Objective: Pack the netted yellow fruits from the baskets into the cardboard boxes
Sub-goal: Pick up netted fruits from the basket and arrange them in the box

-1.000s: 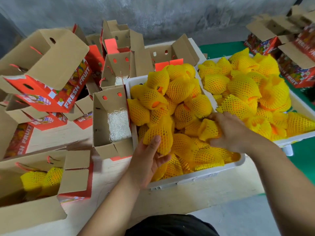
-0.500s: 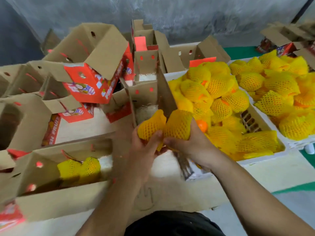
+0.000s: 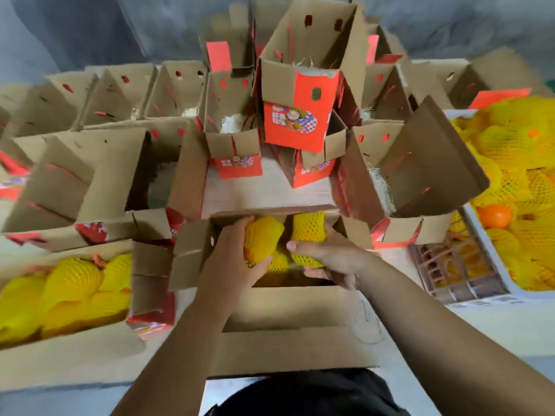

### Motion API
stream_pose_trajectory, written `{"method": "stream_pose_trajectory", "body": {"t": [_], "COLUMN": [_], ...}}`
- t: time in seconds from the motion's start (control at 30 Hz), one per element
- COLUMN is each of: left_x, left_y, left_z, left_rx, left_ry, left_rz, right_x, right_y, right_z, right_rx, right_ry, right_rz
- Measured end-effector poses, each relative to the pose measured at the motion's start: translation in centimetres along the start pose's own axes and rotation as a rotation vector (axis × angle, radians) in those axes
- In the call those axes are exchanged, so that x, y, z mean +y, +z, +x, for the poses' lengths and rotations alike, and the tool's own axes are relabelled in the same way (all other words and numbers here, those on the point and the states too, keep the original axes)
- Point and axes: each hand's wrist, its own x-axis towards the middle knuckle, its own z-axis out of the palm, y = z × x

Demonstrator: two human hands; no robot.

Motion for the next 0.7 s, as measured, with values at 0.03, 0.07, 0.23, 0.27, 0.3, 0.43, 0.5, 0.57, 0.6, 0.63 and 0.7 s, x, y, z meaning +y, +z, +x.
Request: {"method": "stream_pose_trajectory", "body": {"t": [0.03, 0.07, 0.23, 0.27, 0.3, 0.43, 0.5, 0.57, 0.6, 0.63, 0.7], "left_x": [-0.9, -1.5, -1.5, -1.5, -1.5, -1.2, -1.2, -1.3, -1.3, -1.4, -1.3], "left_y": [0.3, 0.7, 1.5, 1.5, 1.4, 1.1, 1.1, 1.0, 1.0, 1.0, 1.0], "left_z": [-0.1, -0.2, 0.2, 0.1, 0.2, 0.5, 0.5, 0.5, 0.6, 0.7, 0.8], "left_rx": [-0.005, 0.007, 0.068, 0.038, 0.006, -0.065, -0.075, -0.086, -0.093, -0.097, -0.114], "left_ry": [-0.027, -0.055, -0.138, -0.157, -0.177, -0.207, -0.206, -0.184, -0.173, -0.16, -0.128], "left_rz": [0.022, 0.044, 0.196, 0.22, 0.23, 0.248, 0.248, 0.223, 0.216, 0.215, 0.216], "right_x": [-0.1, 0.0, 1.0, 1.4, 1.8, 3.0, 2.5, 1.5, 1.2, 1.0, 0.8], "right_y": [0.6, 1.0, 1.2, 1.0, 1.0, 2.2, 2.3, 2.0, 1.9, 2.1, 3.4], "right_z": [0.6, 1.4, 5.0, 5.6, 6.5, 8.4, 7.8, 6.4, 5.5, 4.7, 2.8], "right_rx": [-0.006, 0.004, 0.202, 0.168, 0.145, 0.265, 0.348, 0.386, 0.424, 0.438, 0.325], "right_ry": [0.029, 0.046, 0.285, 0.331, 0.34, 0.288, 0.236, 0.134, 0.037, -0.067, -0.118], "right_rz": [-0.04, -0.099, -0.577, -0.592, -0.666, -1.027, -1.113, -1.112, -1.055, -0.979, -0.566]}}
